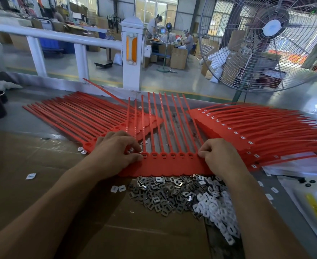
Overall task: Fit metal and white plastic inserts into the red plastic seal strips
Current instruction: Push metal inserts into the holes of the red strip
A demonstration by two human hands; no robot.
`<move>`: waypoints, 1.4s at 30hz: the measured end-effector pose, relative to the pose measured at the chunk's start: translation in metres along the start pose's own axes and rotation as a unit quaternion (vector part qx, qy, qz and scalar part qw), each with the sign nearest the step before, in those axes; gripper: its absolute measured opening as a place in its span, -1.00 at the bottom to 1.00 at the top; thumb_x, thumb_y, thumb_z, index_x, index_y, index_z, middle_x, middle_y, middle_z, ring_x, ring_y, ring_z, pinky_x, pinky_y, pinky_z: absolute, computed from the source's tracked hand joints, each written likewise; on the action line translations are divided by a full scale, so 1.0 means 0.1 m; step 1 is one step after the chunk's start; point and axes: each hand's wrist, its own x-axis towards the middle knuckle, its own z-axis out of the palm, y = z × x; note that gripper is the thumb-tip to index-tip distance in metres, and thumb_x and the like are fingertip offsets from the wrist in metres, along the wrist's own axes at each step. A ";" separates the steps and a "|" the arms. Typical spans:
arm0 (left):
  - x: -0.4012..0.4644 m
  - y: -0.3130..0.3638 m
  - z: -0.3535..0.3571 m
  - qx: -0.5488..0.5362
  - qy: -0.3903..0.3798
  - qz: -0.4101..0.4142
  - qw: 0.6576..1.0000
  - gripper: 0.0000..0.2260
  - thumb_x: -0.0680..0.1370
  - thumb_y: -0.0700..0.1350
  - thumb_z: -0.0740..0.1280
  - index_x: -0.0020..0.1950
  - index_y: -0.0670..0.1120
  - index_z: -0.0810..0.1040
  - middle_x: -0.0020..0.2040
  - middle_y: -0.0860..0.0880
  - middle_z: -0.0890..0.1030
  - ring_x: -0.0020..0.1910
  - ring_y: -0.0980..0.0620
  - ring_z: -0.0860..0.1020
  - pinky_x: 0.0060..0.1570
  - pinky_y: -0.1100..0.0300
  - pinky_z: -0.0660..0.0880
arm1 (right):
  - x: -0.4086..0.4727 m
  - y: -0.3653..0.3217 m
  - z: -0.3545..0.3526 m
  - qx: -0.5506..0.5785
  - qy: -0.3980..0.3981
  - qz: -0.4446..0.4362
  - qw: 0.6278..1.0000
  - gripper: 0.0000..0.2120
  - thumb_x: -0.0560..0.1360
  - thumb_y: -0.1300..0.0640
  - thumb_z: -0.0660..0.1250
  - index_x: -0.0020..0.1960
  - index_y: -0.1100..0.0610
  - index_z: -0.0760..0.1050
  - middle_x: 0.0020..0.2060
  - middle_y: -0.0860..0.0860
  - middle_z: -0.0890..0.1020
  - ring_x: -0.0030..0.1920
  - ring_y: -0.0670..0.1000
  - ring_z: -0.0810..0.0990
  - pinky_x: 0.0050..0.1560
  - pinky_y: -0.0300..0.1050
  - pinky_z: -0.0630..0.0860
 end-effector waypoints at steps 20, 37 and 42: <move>-0.02 0.06 -0.05 0.001 -0.004 -0.007 1.000 -0.74 0.52 0.24 0.39 0.17 0.25 0.59 0.36 0.20 0.43 0.40 0.07 0.26 0.47 -0.12 0.12 | -0.19 -0.14 -0.20 0.118 -0.078 -0.064 0.988 -0.88 0.55 0.07 0.48 -0.14 -0.08 0.70 -0.15 -0.22 0.69 -0.10 -0.26 0.60 -0.11 -0.33 0.39; -0.02 0.07 -0.05 -0.002 -0.010 -0.010 1.000 -0.74 0.52 0.24 0.39 0.18 0.25 0.58 0.37 0.19 0.42 0.42 0.07 0.24 0.48 -0.13 0.11 | -0.37 -0.47 -0.17 -0.003 -0.280 -0.117 0.953 -0.87 0.43 0.02 0.61 -0.14 -0.10 0.66 -0.23 -0.21 0.66 -0.18 -0.21 0.62 -0.18 -0.23 0.46; -0.01 0.07 -0.05 0.000 -0.010 -0.010 1.000 -0.75 0.52 0.25 0.38 0.17 0.26 0.58 0.37 0.19 0.42 0.42 0.06 0.25 0.48 -0.11 0.11 | -0.37 -0.47 -0.17 -0.010 -0.271 -0.125 0.954 -0.87 0.42 0.03 0.61 -0.17 -0.08 0.65 -0.20 -0.19 0.63 -0.16 -0.20 0.60 -0.18 -0.23 0.44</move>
